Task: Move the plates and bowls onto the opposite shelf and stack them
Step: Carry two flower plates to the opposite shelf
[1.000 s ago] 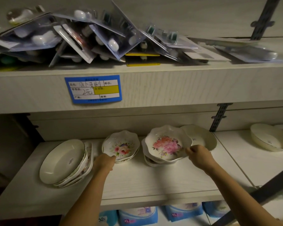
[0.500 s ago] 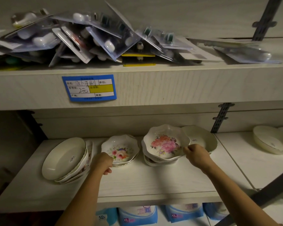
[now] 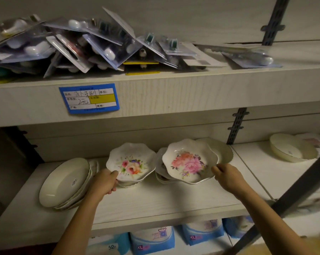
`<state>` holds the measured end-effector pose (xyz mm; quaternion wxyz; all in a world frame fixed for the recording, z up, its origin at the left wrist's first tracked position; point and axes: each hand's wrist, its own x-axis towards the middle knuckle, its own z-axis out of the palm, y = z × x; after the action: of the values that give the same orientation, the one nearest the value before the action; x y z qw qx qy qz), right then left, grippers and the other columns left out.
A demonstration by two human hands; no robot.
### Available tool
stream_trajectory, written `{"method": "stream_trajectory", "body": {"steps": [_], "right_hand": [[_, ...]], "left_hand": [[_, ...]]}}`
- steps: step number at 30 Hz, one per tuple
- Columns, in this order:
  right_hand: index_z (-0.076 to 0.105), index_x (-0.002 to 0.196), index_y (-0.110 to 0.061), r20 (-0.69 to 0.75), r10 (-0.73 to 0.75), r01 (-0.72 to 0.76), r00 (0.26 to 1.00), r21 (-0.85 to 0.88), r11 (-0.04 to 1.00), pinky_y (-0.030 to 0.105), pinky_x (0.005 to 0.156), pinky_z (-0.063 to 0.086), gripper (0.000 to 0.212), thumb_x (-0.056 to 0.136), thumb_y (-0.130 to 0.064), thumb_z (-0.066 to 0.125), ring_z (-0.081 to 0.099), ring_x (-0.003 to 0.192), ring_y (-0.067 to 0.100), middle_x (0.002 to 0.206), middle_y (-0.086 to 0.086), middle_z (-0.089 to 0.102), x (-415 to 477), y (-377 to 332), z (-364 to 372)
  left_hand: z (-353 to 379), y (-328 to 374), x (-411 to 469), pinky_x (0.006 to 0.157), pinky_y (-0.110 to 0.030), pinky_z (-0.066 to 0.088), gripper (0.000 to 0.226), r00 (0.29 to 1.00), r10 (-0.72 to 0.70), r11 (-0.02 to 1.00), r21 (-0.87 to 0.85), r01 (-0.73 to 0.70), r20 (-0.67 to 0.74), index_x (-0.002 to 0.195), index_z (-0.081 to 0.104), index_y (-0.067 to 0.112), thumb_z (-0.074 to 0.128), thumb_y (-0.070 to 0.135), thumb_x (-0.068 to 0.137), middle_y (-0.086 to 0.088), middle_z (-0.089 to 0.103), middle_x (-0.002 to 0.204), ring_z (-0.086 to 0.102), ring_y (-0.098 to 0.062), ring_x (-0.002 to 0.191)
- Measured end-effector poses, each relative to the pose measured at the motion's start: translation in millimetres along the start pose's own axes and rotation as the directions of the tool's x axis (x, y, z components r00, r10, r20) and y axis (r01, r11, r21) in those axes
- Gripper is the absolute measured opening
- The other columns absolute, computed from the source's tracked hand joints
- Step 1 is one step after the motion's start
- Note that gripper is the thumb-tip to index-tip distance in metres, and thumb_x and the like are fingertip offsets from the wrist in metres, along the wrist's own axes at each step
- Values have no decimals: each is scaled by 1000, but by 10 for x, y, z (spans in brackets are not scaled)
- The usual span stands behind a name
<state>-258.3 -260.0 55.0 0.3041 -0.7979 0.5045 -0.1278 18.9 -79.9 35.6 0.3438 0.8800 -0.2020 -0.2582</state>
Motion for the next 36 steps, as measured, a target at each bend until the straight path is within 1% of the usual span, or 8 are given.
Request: {"method": "stream_trajectory", "body": {"steps": [6, 10, 13, 15, 19, 22, 27, 36], "right_hand": [[60, 77, 0, -41, 109, -106, 993, 63, 992, 29, 59, 37, 35, 96, -21, 41, 51, 66, 22, 74, 14, 59, -525, 217, -179], [56, 67, -9, -117, 214, -197, 970, 144, 970, 22, 52, 36, 34, 97, -20, 42, 46, 56, 12, 63, 4, 52, -977, 394, -304], [65, 83, 0, -158, 280, -257, 947, 154, 954, 31, 62, 45, 34, 97, -22, 42, 56, 66, 20, 75, 14, 63, -1292, 603, -391], [66, 87, 4, -180, 310, -282, 933, 166, 945, 34, 63, 43, 37, 96, -22, 42, 55, 67, 22, 77, 18, 63, -1488, 758, -460], [54, 62, -4, -225, 345, -305, 911, 193, 932, 32, 54, 28, 37, 95, -17, 43, 38, 51, 14, 55, 2, 45, -1837, 1065, -648], [46, 57, -12, -256, 373, -324, 892, 214, 922, 32, 55, 26, 37, 94, -15, 44, 33, 49, 13, 52, -2, 38, -2038, 1416, -821], [50, 60, -9, -272, 408, -351, 871, 236, 906, 31, 54, 27, 34, 93, -14, 44, 36, 50, 12, 53, 0, 42, -2246, 1947, -1203], [49, 61, -10, -264, 400, -345, 878, 232, 909, 30, 52, 26, 33, 93, -16, 45, 36, 49, 13, 53, 1, 42, -2379, 2977, -2071]], "left_hand": [[9, 212, -333, 41, -22, 27, 36, 982, 141, 990, -16, -140, 128, 59, 48, 4, 39, 11, 94, -7, 44, 49, 37, -17, 43], [147, 306, -547, 36, -17, 27, 38, 955, 201, 979, -25, -201, 217, 55, 47, 5, 40, 8, 93, -3, 41, 42, 36, -14, 37], [315, 404, -732, 44, -21, 28, 37, 918, 262, 962, 0, -274, 297, 56, 48, 6, 41, 10, 93, -2, 42, 43, 36, -14, 40], [428, 474, -874, 48, -24, 29, 38, 889, 307, 943, 20, -334, 339, 56, 47, 7, 41, 11, 93, -2, 43, 43, 37, -16, 42], [681, 635, -1129, 45, -21, 28, 39, 823, 363, 914, 7, -406, 437, 55, 47, 10, 41, 11, 94, 0, 40, 42, 36, -13, 42], [952, 781, -1323, 44, -21, 28, 36, 780, 386, 895, 3, -445, 493, 57, 46, 9, 42, 10, 93, 0, 39, 44, 35, -12, 42], [1421, 1006, -1676, 48, -25, 31, 30, 755, 400, 870, 43, -491, 519, 63, 51, 4, 44, 12, 92, -1, 42, 42, 40, -15, 42], [2410, 1430, -2487, 47, -26, 31, 35, 787, 394, 893, 5, -450, 474, 58, 50, 6, 46, 13, 92, 1, 44, 39, 40, -17, 41]]}}
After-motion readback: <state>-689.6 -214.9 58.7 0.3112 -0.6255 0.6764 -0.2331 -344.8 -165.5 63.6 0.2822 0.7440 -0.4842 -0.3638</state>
